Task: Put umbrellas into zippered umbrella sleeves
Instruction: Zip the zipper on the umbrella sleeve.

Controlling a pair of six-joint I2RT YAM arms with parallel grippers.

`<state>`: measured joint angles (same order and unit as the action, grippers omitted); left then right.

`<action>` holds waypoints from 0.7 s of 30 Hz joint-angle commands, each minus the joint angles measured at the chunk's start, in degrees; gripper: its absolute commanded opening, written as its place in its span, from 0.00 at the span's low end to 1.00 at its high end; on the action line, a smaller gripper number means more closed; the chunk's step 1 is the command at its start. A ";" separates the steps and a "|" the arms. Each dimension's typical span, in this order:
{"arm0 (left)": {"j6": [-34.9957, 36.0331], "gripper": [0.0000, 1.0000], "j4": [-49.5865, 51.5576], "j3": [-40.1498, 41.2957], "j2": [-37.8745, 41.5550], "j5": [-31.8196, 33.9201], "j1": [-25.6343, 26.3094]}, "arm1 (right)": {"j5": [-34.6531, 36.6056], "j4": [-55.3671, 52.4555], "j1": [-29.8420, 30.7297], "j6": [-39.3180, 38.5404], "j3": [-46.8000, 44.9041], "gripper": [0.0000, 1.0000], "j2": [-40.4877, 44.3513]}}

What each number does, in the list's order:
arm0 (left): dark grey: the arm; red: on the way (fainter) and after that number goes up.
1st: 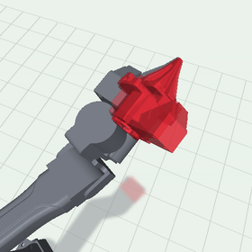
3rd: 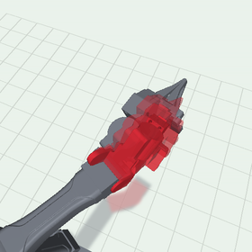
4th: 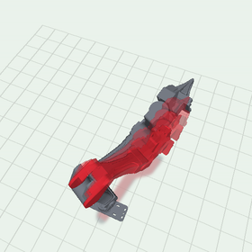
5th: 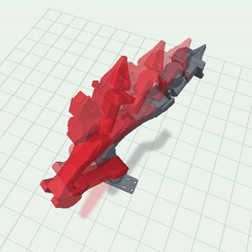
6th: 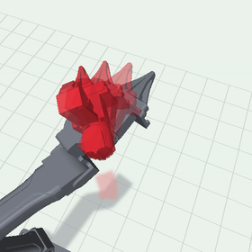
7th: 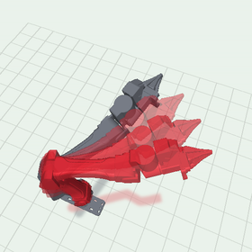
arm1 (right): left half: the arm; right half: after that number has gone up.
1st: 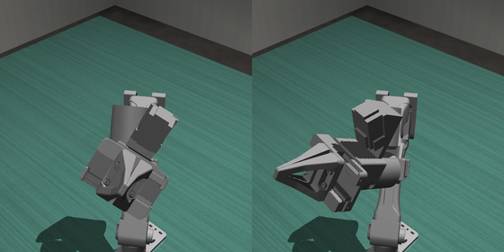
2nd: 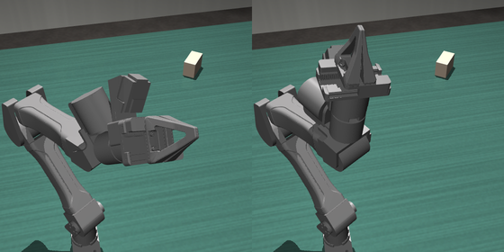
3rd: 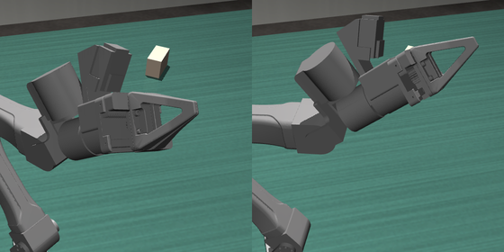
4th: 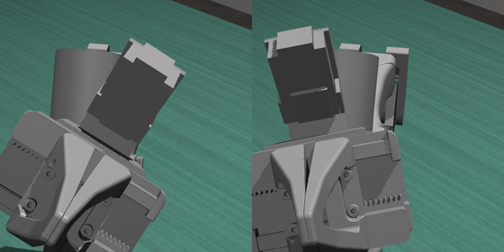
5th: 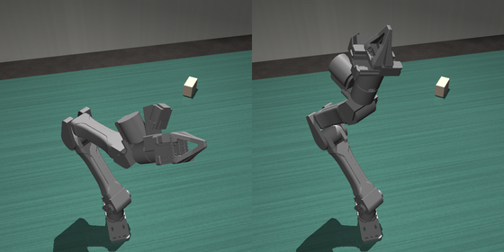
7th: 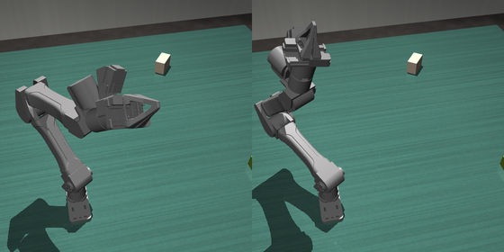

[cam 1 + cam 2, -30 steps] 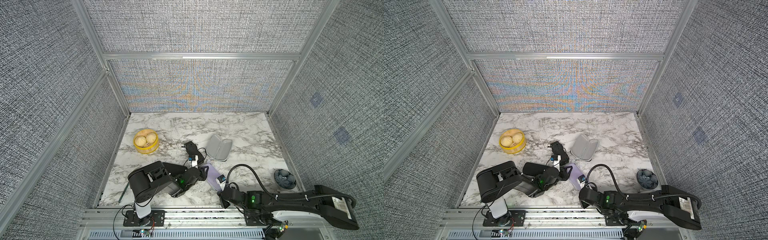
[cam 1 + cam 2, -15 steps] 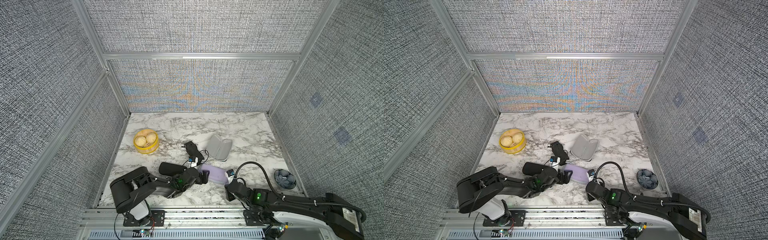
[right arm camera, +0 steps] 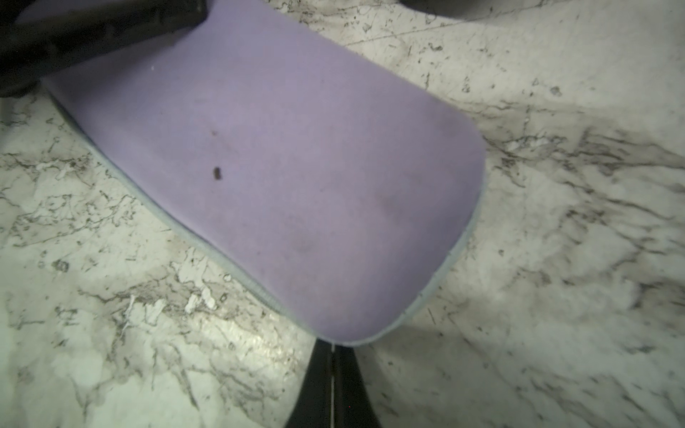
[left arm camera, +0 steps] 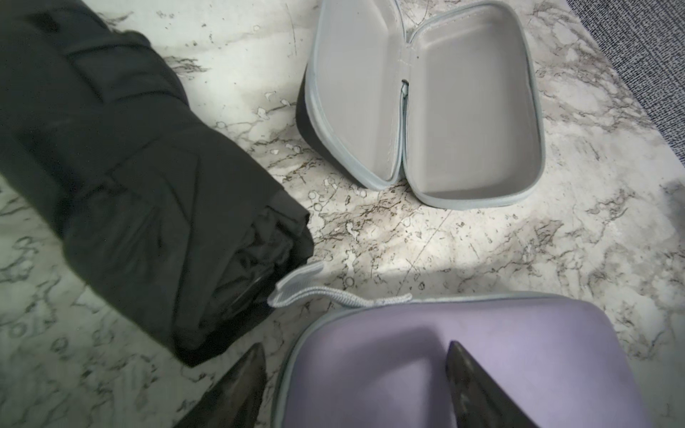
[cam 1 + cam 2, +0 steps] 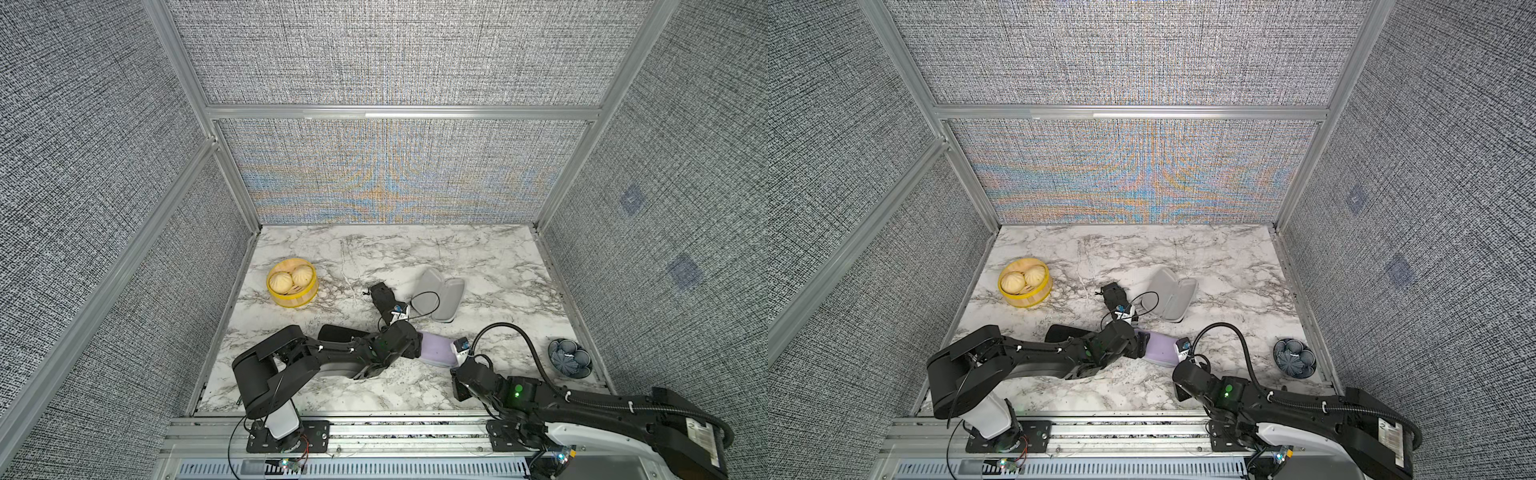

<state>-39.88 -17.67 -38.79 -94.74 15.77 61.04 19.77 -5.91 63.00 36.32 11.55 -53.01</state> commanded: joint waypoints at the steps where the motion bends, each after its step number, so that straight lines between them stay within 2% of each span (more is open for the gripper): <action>1: 0.87 0.72 4.44 1.24 0.26 -2.39 -0.08 | -1.46 -2.78 0.15 -0.90 0.65 0.00 0.18; 3: -0.37 0.70 4.40 1.65 -0.65 -3.36 -0.05 | -1.96 -1.96 1.60 -0.76 0.68 0.00 0.41; 6: -1.84 0.61 3.42 2.05 -2.93 -4.91 0.05 | -1.36 -1.42 4.69 0.32 1.74 0.00 -0.59; 9: -2.64 0.56 2.95 1.80 -5.02 -5.34 0.13 | 0.37 -1.06 6.58 0.94 3.45 0.00 -2.68; 13: -4.40 0.37 0.36 2.55 -5.90 -7.05 0.69 | 0.31 2.83 8.83 1.05 6.08 0.00 -7.05; 21: -6.07 0.31 -2.20 5.66 -2.25 -7.66 2.52 | 2.15 8.36 9.01 -0.95 13.93 0.00 -18.60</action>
<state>-44.97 -29.45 -34.50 -97.19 13.69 62.65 20.51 -3.44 72.49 36.91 23.57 -69.56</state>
